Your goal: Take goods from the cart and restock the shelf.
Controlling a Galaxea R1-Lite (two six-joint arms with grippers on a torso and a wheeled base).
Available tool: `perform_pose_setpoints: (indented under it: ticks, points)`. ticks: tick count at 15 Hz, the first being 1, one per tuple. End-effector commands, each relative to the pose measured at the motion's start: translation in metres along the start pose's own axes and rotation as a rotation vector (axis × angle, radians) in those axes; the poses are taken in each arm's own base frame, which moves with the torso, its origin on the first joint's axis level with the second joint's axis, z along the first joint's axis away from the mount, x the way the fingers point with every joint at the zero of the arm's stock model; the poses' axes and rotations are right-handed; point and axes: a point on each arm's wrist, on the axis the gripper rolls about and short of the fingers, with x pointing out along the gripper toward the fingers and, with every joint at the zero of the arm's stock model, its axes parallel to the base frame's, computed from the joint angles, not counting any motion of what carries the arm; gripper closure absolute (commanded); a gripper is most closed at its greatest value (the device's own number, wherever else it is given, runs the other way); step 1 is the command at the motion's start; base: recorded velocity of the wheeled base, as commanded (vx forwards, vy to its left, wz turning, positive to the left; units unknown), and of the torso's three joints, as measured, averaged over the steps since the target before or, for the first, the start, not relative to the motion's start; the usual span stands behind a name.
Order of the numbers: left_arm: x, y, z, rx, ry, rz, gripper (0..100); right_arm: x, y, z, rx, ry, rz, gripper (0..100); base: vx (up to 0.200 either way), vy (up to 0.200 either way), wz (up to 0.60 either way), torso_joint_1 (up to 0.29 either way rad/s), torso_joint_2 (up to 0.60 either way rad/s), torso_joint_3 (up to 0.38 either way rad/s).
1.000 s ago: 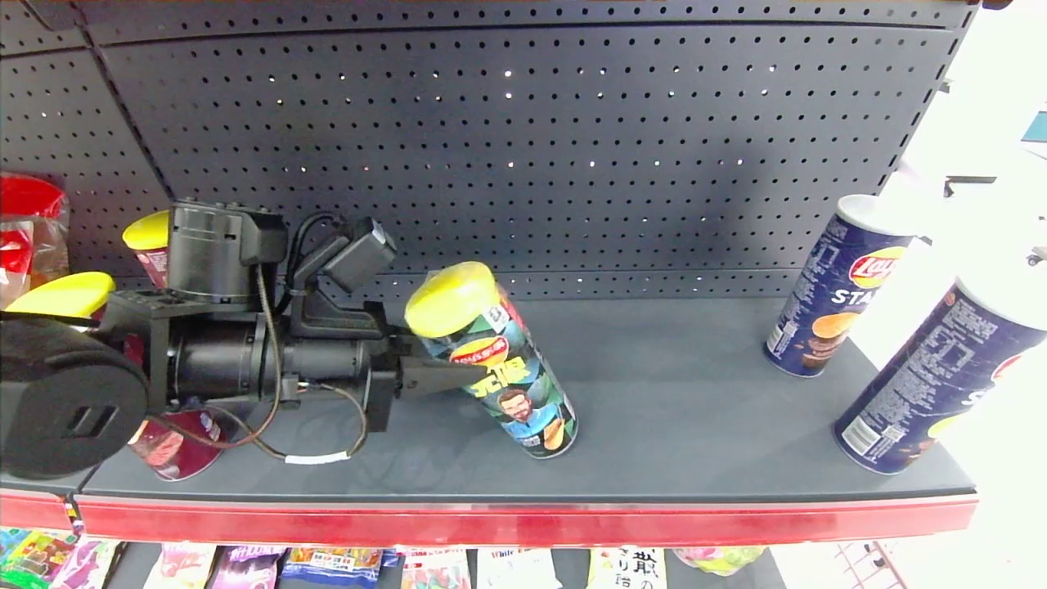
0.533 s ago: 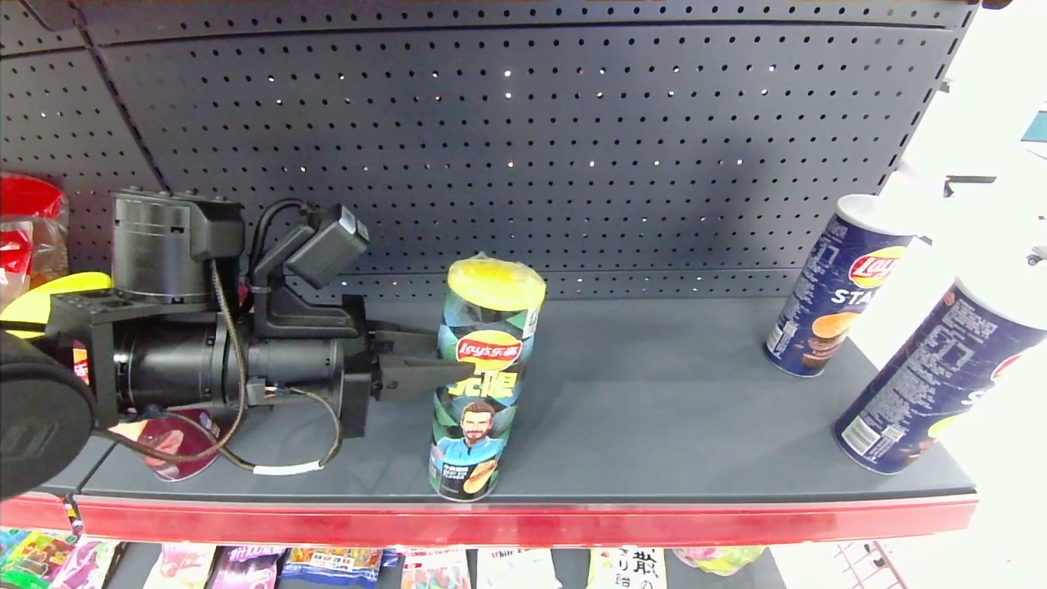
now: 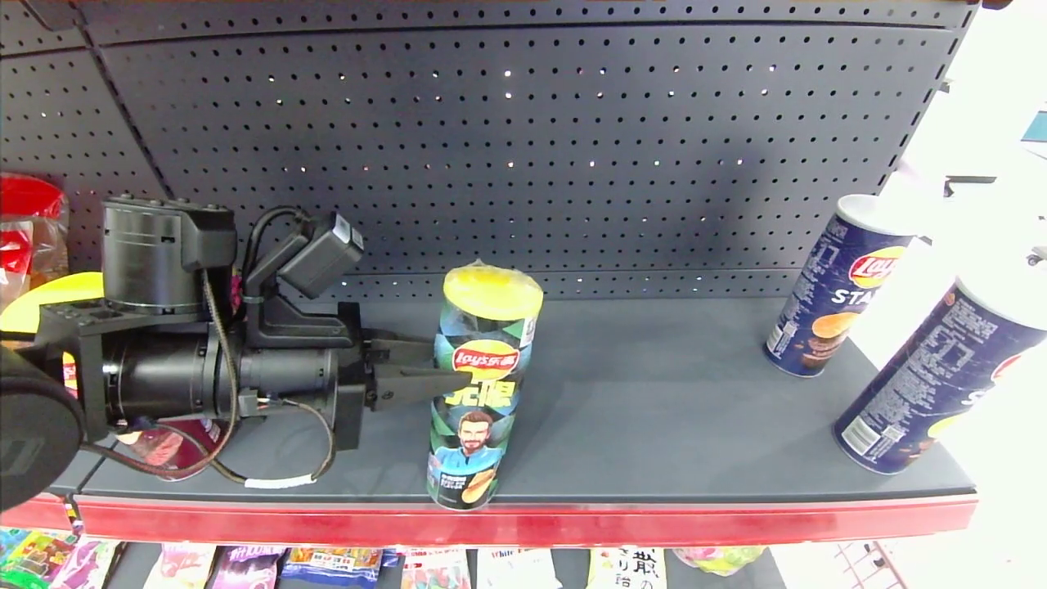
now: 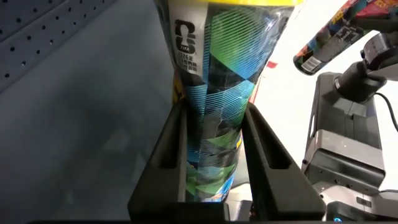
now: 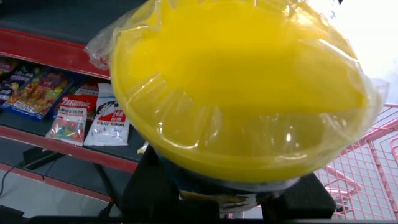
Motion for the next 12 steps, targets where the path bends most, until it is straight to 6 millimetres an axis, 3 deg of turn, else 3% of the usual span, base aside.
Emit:
perform_pose_setpoints:
  ticks: [1,3,5,12]
  points:
    - [0.010,0.009,0.000,0.017,-0.019,0.000,100,0.000,0.000,0.000,-0.001,0.000,0.001,100,0.000,0.000,0.00,0.000,0.00,0.000]
    - [0.019,0.017,-0.003,0.041,-0.046,0.002,100,0.000,0.000,0.000,-0.001,0.000,0.001,100,0.000,0.000,0.00,0.000,0.00,0.000]
    - [0.024,0.011,-0.001,0.008,-0.048,-0.026,100,0.000,0.000,0.000,0.000,0.002,0.000,100,0.000,0.000,0.00,0.000,0.00,0.000]
    - [0.021,0.001,-0.003,-0.017,-0.048,-0.048,100,0.000,0.000,0.000,0.000,0.001,0.003,100,0.000,0.000,0.00,0.000,0.00,0.000]
